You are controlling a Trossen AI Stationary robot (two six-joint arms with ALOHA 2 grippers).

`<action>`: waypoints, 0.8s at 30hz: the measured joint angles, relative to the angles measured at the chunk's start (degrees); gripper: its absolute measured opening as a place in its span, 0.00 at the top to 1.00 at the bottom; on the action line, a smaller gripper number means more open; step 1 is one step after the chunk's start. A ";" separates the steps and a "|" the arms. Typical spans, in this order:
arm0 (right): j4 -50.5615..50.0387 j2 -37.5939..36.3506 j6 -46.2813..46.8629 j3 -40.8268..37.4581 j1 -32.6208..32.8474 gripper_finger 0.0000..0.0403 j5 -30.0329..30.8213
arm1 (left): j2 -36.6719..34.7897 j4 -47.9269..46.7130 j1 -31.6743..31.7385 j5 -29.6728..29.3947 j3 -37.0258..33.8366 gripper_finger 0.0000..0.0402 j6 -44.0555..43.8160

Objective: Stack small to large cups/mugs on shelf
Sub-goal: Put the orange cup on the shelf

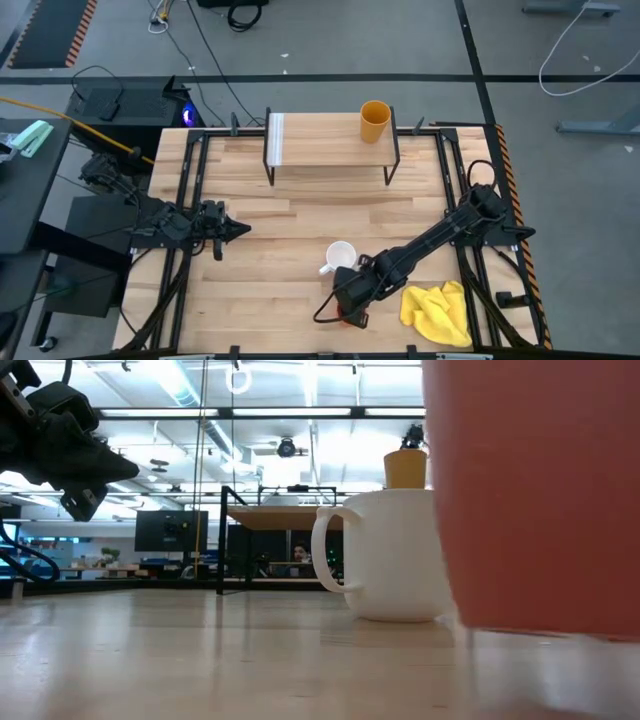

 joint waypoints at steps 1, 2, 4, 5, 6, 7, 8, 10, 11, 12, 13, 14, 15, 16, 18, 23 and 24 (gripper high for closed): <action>-2.64 0.01 -0.04 0.76 -0.01 0.98 0.41 | 0.00 -0.01 -0.01 0.00 0.00 0.95 0.00; -5.61 0.01 -0.14 1.62 -0.01 0.98 1.11 | 0.00 0.01 -0.01 0.00 0.00 0.95 0.00; -9.71 0.01 -0.22 3.28 -0.04 0.99 2.59 | 0.00 -0.01 -0.01 -0.01 0.00 0.96 0.04; -11.30 0.01 -0.22 4.25 -0.18 0.99 3.30 | 0.00 0.01 -0.01 0.00 -0.01 0.96 0.10; -13.97 0.03 -0.21 5.73 -0.27 0.98 4.13 | 0.00 0.01 -0.01 -0.01 0.00 0.97 0.11; -16.87 0.04 -0.31 7.38 -0.28 0.98 4.98 | 0.00 -0.01 0.00 -0.02 0.00 0.97 0.11; -18.73 0.01 -0.72 9.09 -0.38 0.98 5.83 | 0.00 -0.01 0.01 -0.02 0.00 0.97 0.11; -21.55 -0.07 -1.83 12.18 -0.87 0.99 7.60 | 0.00 -0.02 -0.01 -0.02 -0.01 0.97 0.09; -24.09 -0.03 -2.01 13.85 -1.16 0.99 8.59 | 0.00 -0.03 0.00 -0.02 -0.01 0.96 0.09; -26.89 -0.01 -2.14 15.71 -1.46 0.99 9.57 | 0.00 -0.03 -0.01 -0.02 0.00 0.96 0.10; -28.76 -0.01 -2.16 17.51 -1.84 0.99 10.86 | 0.00 -0.03 0.00 -0.02 -0.01 0.95 0.13; -30.56 -0.04 -2.22 19.21 -2.34 0.99 12.17 | 0.00 -0.03 0.00 -0.02 0.00 0.95 0.13; -32.83 -0.05 -2.61 20.75 -2.96 0.99 13.38 | 0.00 -0.03 -0.01 -0.02 0.00 0.95 0.16; -35.40 -0.05 -3.28 22.19 -3.73 0.99 14.42 | 0.00 -0.04 0.00 -0.02 0.00 0.94 0.17; -38.90 -0.03 -4.78 25.11 -5.63 0.99 16.29 | 0.00 -0.05 0.01 -0.02 0.00 0.95 0.17; -39.80 -0.09 -11.78 30.91 -12.75 0.99 17.72 | 0.00 -0.06 0.00 -0.02 0.00 0.97 0.22; -39.80 -0.28 -13.13 31.99 -14.59 0.99 17.70 | 0.00 -0.10 0.01 -0.02 0.00 0.97 0.22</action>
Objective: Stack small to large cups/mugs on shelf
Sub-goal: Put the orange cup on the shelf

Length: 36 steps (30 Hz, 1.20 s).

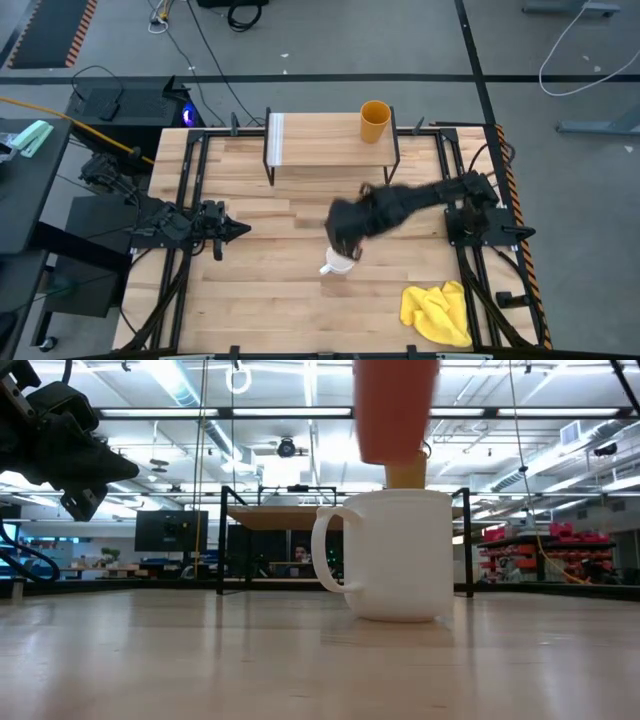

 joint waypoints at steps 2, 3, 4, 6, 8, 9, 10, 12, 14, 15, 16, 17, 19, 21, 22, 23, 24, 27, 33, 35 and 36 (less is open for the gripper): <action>-0.03 -0.46 -2.26 1.77 -3.79 0.99 0.02 | 0.00 0.00 -0.01 0.00 0.00 0.97 0.00; 0.03 -0.69 -3.39 2.50 -5.67 0.99 0.08 | 0.00 0.00 0.00 0.00 0.00 0.96 0.02; -0.16 -0.74 -4.63 3.49 -7.64 0.99 0.11 | 0.00 0.00 -0.02 0.00 0.00 0.96 0.16; 0.01 -0.76 -7.06 5.79 -11.62 0.99 0.17 | 0.00 -0.02 -0.02 -0.02 0.00 0.95 0.56; -0.07 -0.76 -9.69 8.32 -15.47 0.99 0.13 | 0.00 -0.08 -0.02 -0.02 0.00 0.94 0.71; 0.02 -0.76 -10.86 9.55 -17.46 0.99 0.01 | 0.00 -0.14 -0.02 -0.02 0.00 0.94 0.76; -0.02 -0.80 -11.85 10.74 -19.59 0.99 -0.12 | 0.00 -0.15 -0.02 -0.02 0.00 0.94 0.76; -0.03 -0.83 -13.25 12.90 -23.91 0.99 -0.83 | 0.00 -0.15 -0.01 -0.02 0.00 0.94 0.79; 0.35 -0.98 -14.92 14.07 -28.10 0.99 -1.54 | 0.00 -0.20 -0.02 -0.02 0.00 0.95 0.81; 0.58 -1.42 -16.19 13.94 -30.20 0.99 -2.42 | 0.00 -0.20 -0.01 -0.02 0.00 0.96 0.81; 0.43 -1.66 -17.37 13.88 -32.31 0.99 -3.42 | 0.00 -0.20 -0.01 -0.03 0.00 0.96 0.81; -0.01 -1.77 -18.18 13.89 -34.15 0.99 -4.59 | -0.01 -0.20 -0.01 -0.02 0.00 0.97 0.82; -0.08 -1.79 -19.60 13.89 -37.65 0.99 -6.12 | 0.00 -0.22 0.00 -0.04 0.00 0.97 0.84; -0.07 -1.74 -21.65 13.89 -40.35 0.99 -6.51 | -0.02 -0.22 -0.02 -0.04 0.00 0.97 0.84; 0.04 -1.74 -22.73 13.89 -41.42 0.99 -6.59 | 0.00 -0.24 0.00 -0.04 0.00 0.96 0.85; 0.28 -1.74 -23.85 13.89 -42.30 0.99 -6.83 | 0.00 -0.22 -0.02 -0.04 0.00 0.96 0.85; 0.64 -1.74 -24.95 13.89 -43.04 0.99 -7.22 | -0.02 -0.24 -0.02 -0.04 0.00 0.95 0.87; 2.88 -1.58 -28.11 13.89 -44.28 0.99 -8.94 | -0.02 -0.24 -0.02 -0.04 0.00 0.95 0.98; 6.57 -0.36 -31.79 13.87 -44.65 0.99 -10.43 | -0.02 -0.26 -0.02 -0.04 0.00 0.97 0.98; 6.18 0.23 -32.13 13.82 -44.96 0.99 -10.74 | 0.00 -0.25 -0.02 -0.04 0.00 0.97 0.97; 5.71 0.72 -32.27 13.72 -45.18 0.99 -10.82 | -0.02 -0.25 -0.01 -0.05 0.00 0.97 0.95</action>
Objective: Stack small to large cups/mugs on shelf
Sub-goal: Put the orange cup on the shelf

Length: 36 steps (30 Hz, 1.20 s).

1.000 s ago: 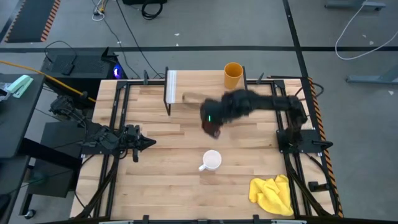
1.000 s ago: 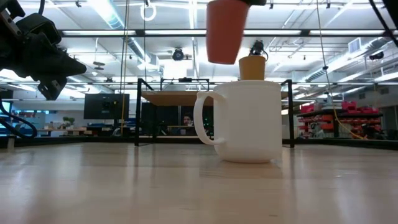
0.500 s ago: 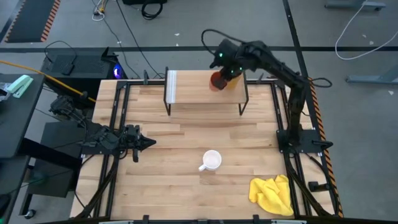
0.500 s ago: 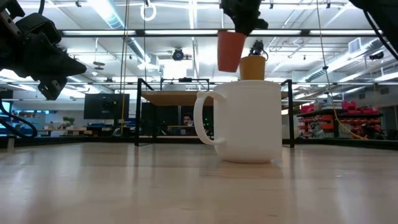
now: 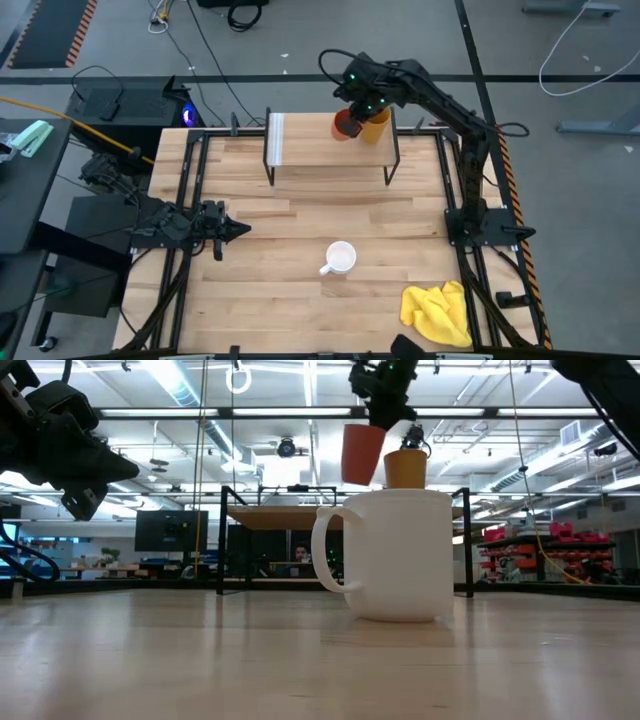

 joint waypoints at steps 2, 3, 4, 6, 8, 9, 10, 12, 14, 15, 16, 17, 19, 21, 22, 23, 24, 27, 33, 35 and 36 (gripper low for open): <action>-0.09 0.58 -0.31 -0.02 -0.11 0.99 -0.19 | 0.02 0.01 -0.01 0.01 0.00 0.95 0.00; -0.18 0.83 -0.47 -0.04 -0.11 0.99 -0.15 | 0.00 0.02 -0.01 -0.01 0.00 0.95 -0.01; 0.03 1.02 -0.50 -0.04 -0.05 0.99 -0.29 | 0.00 0.01 0.01 -0.01 0.00 0.95 -0.01; -0.11 1.14 -0.58 -0.04 -0.01 0.99 -0.67 | 0.00 0.05 -0.01 -0.01 0.00 0.94 -0.03; -0.48 1.16 -0.68 -0.04 0.00 0.99 -0.78 | 0.02 0.03 0.00 -0.01 -0.01 0.94 -0.04; -0.44 1.16 -0.70 -0.04 0.00 0.99 -0.78 | 0.02 0.03 -0.01 -0.01 0.00 0.95 -0.05; -0.46 1.16 -0.70 -0.04 0.00 0.99 -0.74 | 0.00 0.02 -0.01 -0.01 0.00 0.95 -0.09; -0.48 1.16 -0.70 -0.04 -0.04 0.99 -0.72 | 0.02 0.01 0.00 -0.01 0.00 0.96 -0.08; -0.47 1.16 -0.88 -0.04 -0.04 0.99 -0.96 | 0.01 0.01 -0.01 -0.01 0.00 0.97 -0.08; -0.46 1.16 -1.45 -0.04 -0.04 0.99 -1.38 | 0.01 0.01 -0.01 -0.01 0.00 0.97 -0.01; -0.46 1.16 -1.85 -0.04 0.00 0.99 -1.72 | 0.00 0.01 -0.01 -0.01 0.00 0.97 0.32; -0.45 1.16 -2.04 -0.04 0.04 0.99 -1.92 | 0.00 0.01 0.01 -0.01 -0.01 0.97 0.48; -0.44 1.16 -2.18 -0.04 0.13 0.99 -1.92 | 0.00 0.01 -0.01 -0.01 0.00 0.96 0.56; -0.46 1.16 -2.44 -0.04 0.13 0.99 -2.15 | 0.00 0.01 0.00 -0.01 0.00 0.95 0.58; -0.48 1.16 -2.62 -0.04 0.11 0.99 -2.37 | 0.02 0.01 -0.01 -0.01 0.00 0.95 0.58; -0.48 1.16 -2.75 -0.04 0.11 0.99 -2.83 | 0.00 0.01 -0.01 -0.01 0.00 0.95 0.58; -0.48 1.16 -2.87 -0.04 0.11 0.98 -3.37 | 0.00 0.01 0.00 -0.01 0.00 0.95 0.58; -0.43 1.16 -3.48 -0.28 0.18 0.99 -3.91 | 0.00 0.01 -0.01 -0.01 0.00 0.95 0.58; -0.89 1.20 -3.67 -1.92 0.18 0.98 -4.27 | 0.00 0.01 -0.01 -0.01 0.00 0.97 0.85; -0.82 1.21 -4.30 -2.62 0.18 0.99 -4.27 | 0.00 0.00 -0.01 -0.01 0.00 0.96 0.86; -0.56 1.21 -4.48 -2.91 0.18 0.99 -4.26 | 0.00 0.01 0.00 -0.01 -0.01 0.96 0.88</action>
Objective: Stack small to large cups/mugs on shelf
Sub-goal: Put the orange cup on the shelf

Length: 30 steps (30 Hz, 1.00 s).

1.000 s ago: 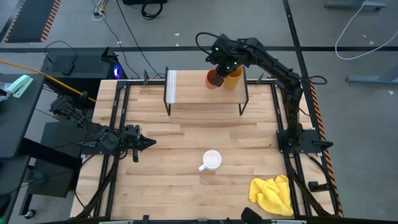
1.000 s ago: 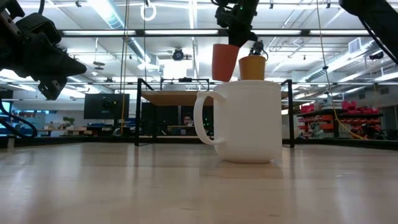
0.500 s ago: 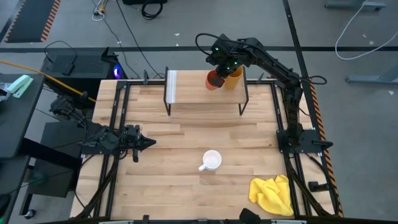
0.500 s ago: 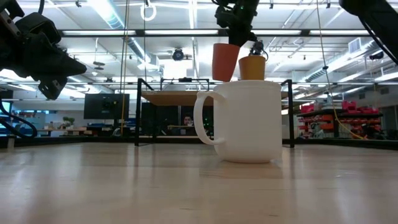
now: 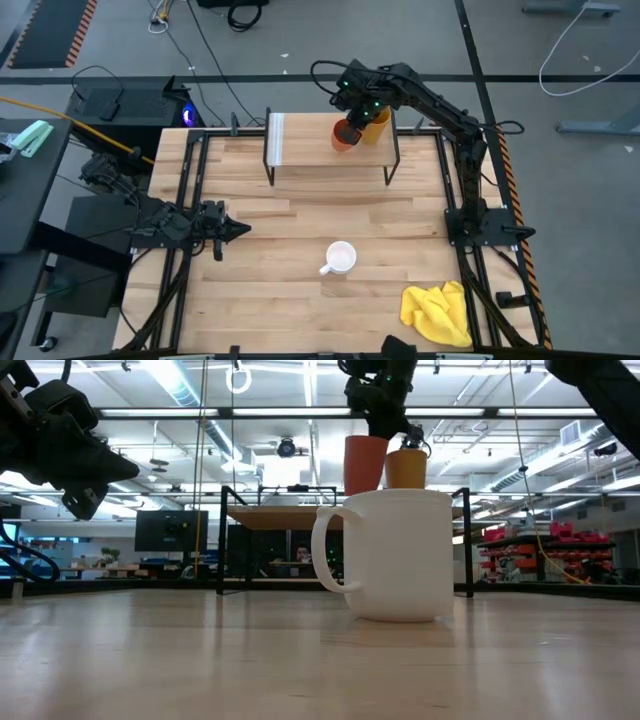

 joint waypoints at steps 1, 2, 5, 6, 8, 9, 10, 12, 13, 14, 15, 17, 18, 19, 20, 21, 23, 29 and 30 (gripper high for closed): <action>0.37 0.00 -0.09 -0.08 -0.02 0.99 -0.02 | 0.00 0.00 -0.01 0.00 0.01 0.95 0.01; 0.43 0.00 -0.20 -0.08 -0.02 0.99 -0.02 | 0.00 0.00 0.01 0.00 0.01 0.95 -0.01; 0.37 0.00 -0.28 -0.08 -0.02 0.98 -0.20 | 0.01 0.00 0.00 0.00 0.01 0.95 0.01; 0.34 0.00 -0.28 -0.10 -0.02 0.98 -0.40 | 0.01 0.00 0.00 0.00 0.01 0.95 0.02; 0.32 0.00 -0.31 -0.11 -0.02 0.98 -0.91 | 0.01 0.00 0.01 0.00 0.01 0.96 0.03; 0.30 0.00 -0.31 -0.11 -0.02 0.98 -1.25 | 0.00 0.00 -0.01 0.00 0.01 0.96 0.03; 0.30 0.00 -0.41 -0.11 -0.02 0.99 -1.49 | 0.00 0.00 -0.01 0.00 0.01 0.96 0.03; 0.34 0.00 -0.68 -0.11 0.00 0.99 -1.51 | 0.00 0.00 -0.01 0.00 0.01 0.97 0.03; 0.36 0.00 -0.70 -0.11 0.02 0.99 -1.51 | 0.00 0.00 0.00 0.00 0.01 0.97 0.03; 0.36 0.00 -0.70 -0.11 0.04 0.99 -1.51 | 0.00 0.00 0.01 0.00 0.01 0.97 0.03; 0.40 0.00 -0.70 -0.11 0.04 0.99 -1.51 | 0.00 0.00 -0.01 0.00 0.01 0.96 0.03; 0.41 0.00 -0.70 -0.11 0.07 0.99 -1.51 | 0.00 0.00 0.00 0.00 0.01 0.95 0.04; 0.41 0.00 -0.71 -0.11 0.07 0.99 -1.51 | 0.00 0.00 0.01 0.00 0.01 0.95 0.04; 0.41 0.00 -0.79 -0.11 0.09 0.99 -1.51 | 0.01 -0.02 -0.01 0.00 0.01 0.95 0.05; 0.43 0.00 -1.17 -0.15 0.13 0.99 -1.51 | 0.00 -0.02 -0.01 0.00 0.01 0.95 0.05; 0.48 0.00 -1.42 -0.23 0.29 0.99 -1.46 | 0.02 0.00 -0.01 0.00 0.01 0.95 0.05; 1.00 -0.02 -1.78 -0.71 0.44 0.99 -1.51 | 0.00 0.00 0.01 0.00 0.01 0.95 0.05; 1.23 -0.02 -3.68 -2.91 0.50 0.99 -0.40 | 0.00 0.00 -0.01 0.00 0.01 0.97 0.07; 1.29 0.00 -3.81 -3.01 0.48 0.99 0.09 | 0.00 0.00 0.00 0.00 0.01 0.97 0.07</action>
